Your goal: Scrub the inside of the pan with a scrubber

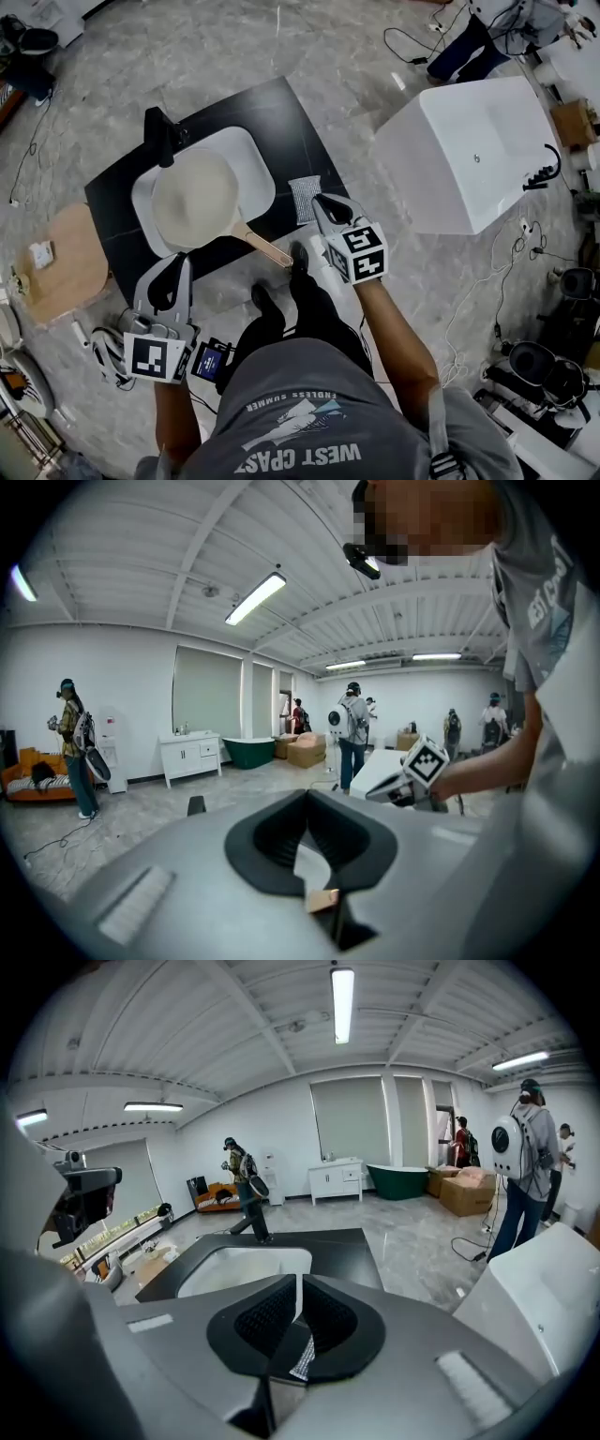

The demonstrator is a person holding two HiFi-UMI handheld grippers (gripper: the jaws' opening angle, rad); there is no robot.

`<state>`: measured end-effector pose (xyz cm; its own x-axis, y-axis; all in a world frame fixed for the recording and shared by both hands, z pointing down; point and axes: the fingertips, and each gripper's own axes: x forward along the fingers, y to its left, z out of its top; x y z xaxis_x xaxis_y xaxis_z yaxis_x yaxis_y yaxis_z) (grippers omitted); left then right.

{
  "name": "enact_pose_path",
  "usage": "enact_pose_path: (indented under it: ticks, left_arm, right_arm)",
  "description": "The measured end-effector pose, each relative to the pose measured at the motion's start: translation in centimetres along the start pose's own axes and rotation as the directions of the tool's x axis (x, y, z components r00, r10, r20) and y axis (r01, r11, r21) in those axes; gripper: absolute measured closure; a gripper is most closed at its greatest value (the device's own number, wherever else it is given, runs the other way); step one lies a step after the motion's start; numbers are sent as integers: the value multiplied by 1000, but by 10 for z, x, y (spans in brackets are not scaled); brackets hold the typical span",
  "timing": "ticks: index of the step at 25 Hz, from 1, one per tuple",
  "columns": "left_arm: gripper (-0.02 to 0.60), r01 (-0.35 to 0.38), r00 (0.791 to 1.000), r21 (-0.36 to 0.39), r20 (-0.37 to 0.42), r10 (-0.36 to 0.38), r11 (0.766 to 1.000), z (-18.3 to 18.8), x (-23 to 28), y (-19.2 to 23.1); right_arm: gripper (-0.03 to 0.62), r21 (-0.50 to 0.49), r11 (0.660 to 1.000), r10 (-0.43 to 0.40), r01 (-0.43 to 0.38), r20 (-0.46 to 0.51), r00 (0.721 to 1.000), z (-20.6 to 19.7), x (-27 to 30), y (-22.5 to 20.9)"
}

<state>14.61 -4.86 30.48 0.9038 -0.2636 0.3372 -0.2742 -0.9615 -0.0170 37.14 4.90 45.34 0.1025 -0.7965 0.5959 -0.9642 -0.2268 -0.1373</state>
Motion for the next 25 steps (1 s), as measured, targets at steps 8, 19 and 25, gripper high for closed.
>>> enact_pose_path:
  ticks: [8, 19, 25]
  left_arm:
    - [580, -25, 999, -19, -26, 25, 1000, -14, 28, 17]
    - [580, -19, 996, -63, -83, 14, 998, -36, 52, 25]
    - [580, 7, 996, -55, -85, -12, 998, -37, 72, 18]
  right_arm:
    - [529, 48, 999, -14, 22, -163, 987, -58, 62, -39]
    - [447, 104, 991, -43, 84, -347, 937, -128, 110, -72]
    - [421, 149, 986, -12, 78, -403, 915, -150, 124, -78]
